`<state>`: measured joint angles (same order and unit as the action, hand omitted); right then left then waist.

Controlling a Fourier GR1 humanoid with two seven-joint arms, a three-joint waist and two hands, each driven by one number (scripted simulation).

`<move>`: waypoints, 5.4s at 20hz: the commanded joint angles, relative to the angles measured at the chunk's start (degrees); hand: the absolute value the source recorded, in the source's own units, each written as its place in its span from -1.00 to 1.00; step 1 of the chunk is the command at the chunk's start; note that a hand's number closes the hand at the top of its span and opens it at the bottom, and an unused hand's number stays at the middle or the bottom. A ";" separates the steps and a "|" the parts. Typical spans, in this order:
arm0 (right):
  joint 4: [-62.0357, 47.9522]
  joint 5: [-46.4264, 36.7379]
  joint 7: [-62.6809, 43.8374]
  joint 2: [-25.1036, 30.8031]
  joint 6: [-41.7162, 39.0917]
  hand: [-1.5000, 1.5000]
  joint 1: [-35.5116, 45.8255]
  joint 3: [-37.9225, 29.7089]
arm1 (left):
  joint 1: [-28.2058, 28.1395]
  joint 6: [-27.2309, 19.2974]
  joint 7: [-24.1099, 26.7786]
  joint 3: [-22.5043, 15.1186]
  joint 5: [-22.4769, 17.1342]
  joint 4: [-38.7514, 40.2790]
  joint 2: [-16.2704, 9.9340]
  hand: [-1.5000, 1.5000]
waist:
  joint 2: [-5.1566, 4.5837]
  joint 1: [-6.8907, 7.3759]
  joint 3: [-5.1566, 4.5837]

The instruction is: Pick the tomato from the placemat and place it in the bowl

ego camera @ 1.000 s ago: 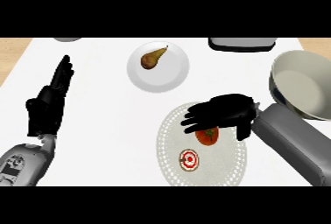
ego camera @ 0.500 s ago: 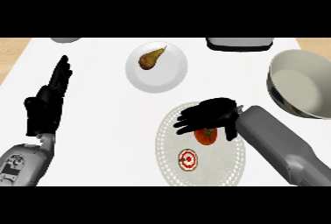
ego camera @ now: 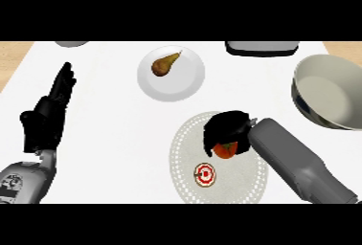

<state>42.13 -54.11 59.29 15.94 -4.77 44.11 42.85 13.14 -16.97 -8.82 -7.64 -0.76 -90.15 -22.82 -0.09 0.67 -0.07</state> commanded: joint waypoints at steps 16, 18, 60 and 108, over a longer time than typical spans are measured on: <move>-10.49 10.19 -25.19 -6.62 0.14 1.00 -1.28 -19.90 | -0.64 0.97 -1.67 2.65 1.58 -1.34 1.04 0.00 | 0.16 -2.20 -0.01; -13.04 12.67 -33.20 -5.53 1.59 1.00 -1.94 -24.56 | -1.23 0.45 -1.37 3.02 2.22 -1.02 0.59 0.00 | 0.32 -4.10 -0.19; 1.14 0.57 -99.89 9.69 50.58 1.00 -1.34 -43.81 | 2.74 2.57 -0.84 4.25 5.08 1.46 4.39 0.00 | -0.13 -0.66 0.09; 32.70 52.37 -46.06 -0.43 28.99 -1.00 -41.22 -73.05 | -1.55 6.79 0.29 8.36 7.29 -0.63 6.60 0.00 | 0.40 -1.93 -0.03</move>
<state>63.00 -2.44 14.89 21.25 25.05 10.73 -33.00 10.98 -9.95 -9.73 0.77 5.61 -91.97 -16.90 0.42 -1.22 -0.10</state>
